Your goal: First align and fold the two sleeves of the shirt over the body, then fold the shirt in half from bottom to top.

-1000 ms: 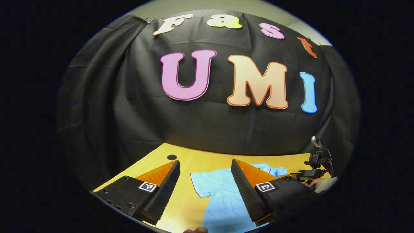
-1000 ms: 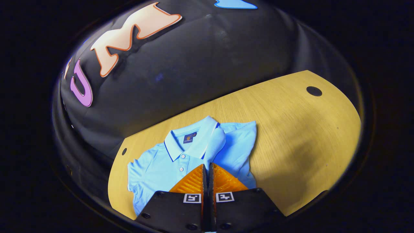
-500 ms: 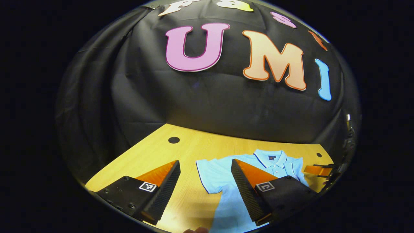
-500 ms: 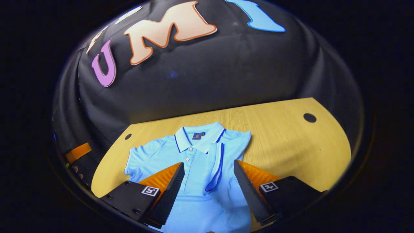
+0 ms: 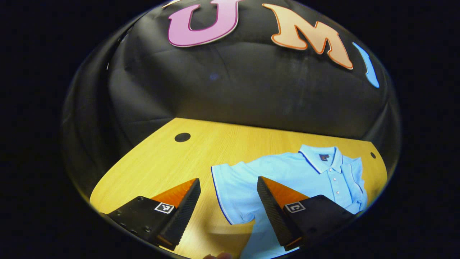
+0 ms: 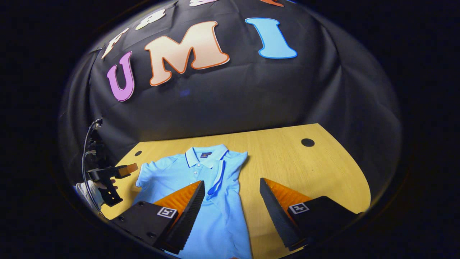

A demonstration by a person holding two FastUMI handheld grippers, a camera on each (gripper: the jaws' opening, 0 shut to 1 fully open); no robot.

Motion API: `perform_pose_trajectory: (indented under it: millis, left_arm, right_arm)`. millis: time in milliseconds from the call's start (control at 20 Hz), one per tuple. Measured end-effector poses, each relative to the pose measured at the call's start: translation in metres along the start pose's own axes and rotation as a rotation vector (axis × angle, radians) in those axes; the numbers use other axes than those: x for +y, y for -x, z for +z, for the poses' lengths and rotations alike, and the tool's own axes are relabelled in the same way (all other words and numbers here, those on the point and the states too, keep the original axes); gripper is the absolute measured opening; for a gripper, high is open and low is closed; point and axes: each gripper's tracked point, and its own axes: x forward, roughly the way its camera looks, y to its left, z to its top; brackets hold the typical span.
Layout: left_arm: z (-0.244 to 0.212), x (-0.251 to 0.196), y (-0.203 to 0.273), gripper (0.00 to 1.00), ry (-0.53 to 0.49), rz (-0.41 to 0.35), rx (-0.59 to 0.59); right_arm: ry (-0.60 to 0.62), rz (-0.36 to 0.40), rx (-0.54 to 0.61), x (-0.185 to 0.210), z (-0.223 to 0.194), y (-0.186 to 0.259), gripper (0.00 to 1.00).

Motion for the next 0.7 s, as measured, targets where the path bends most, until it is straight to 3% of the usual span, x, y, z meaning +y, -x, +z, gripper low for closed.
perform_pose_trajectory:
  millis: [150,400,700]
  left_arm:
    - [-0.013,0.002,-0.016,0.95,0.042,0.003,0.054]
    - [-0.037,0.011,-0.032,0.95,0.031,0.044,0.14]
    - [-0.038,0.006,-0.031,0.93,0.027,0.021,0.145]
  right_arm:
    - [-0.015,-0.041,0.022,-0.021,-0.008,0.009,0.97]
    - [-0.051,-0.045,0.017,-0.026,-0.011,0.026,0.97]
    - [-0.045,-0.019,0.048,-0.017,-0.026,0.027,0.97]
